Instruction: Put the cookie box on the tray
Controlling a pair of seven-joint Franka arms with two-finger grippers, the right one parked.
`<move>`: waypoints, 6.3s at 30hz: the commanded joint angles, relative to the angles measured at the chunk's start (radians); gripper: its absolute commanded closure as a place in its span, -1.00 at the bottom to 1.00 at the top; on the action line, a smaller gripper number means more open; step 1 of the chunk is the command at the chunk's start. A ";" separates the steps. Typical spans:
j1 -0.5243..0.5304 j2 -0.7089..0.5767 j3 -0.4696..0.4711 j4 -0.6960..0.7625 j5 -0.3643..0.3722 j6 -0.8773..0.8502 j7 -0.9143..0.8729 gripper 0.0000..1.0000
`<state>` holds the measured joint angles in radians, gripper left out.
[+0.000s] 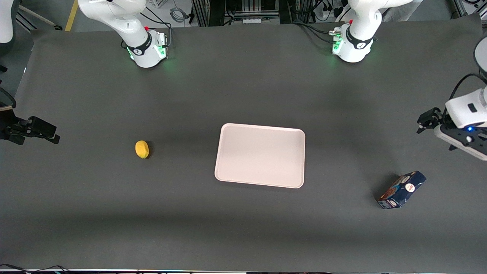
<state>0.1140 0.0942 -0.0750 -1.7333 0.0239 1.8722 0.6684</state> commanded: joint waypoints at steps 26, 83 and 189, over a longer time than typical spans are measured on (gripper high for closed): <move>0.046 0.338 -0.003 0.018 0.054 0.331 0.135 -1.00; 0.042 0.547 0.000 0.093 0.028 0.507 0.183 0.22; -0.309 0.424 -0.270 -0.089 0.083 0.490 -1.132 0.47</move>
<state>-0.1796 0.5161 -0.3536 -1.8147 0.0866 2.3368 -0.4254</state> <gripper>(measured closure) 0.736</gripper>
